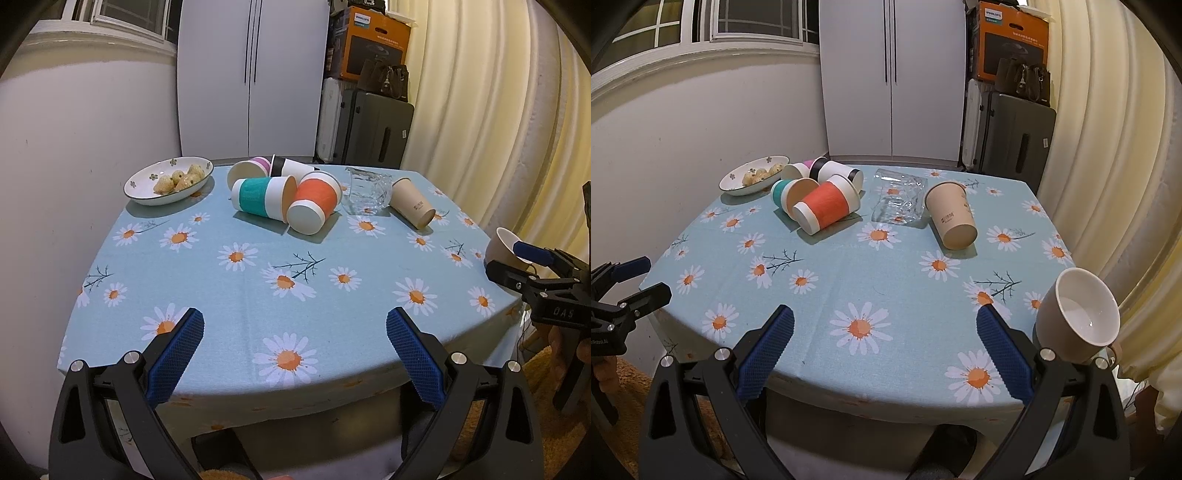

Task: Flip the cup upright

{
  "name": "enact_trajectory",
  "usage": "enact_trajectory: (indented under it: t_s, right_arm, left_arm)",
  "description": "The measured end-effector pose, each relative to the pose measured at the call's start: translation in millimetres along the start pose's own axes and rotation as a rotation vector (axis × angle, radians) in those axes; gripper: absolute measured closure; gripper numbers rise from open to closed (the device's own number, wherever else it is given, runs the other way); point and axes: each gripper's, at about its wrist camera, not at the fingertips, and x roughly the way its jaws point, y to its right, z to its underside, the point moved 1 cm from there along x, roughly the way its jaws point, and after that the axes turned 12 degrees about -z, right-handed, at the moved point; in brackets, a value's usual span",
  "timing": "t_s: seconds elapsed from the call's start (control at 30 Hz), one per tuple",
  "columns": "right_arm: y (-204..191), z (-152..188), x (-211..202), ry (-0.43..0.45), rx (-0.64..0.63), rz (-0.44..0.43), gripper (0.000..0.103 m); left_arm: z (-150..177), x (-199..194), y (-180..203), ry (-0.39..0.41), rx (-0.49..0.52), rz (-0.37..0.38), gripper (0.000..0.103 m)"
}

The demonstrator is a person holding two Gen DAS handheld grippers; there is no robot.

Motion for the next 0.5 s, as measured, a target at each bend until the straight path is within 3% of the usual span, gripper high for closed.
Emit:
enact_trajectory:
  t_s: [0.5]
  right_arm:
    - [-0.4, 0.1, 1.0, -0.004, -0.002, 0.004, 0.005]
  left_arm:
    - [1.0, 0.1, -0.5, -0.004, 0.002, 0.006, 0.006]
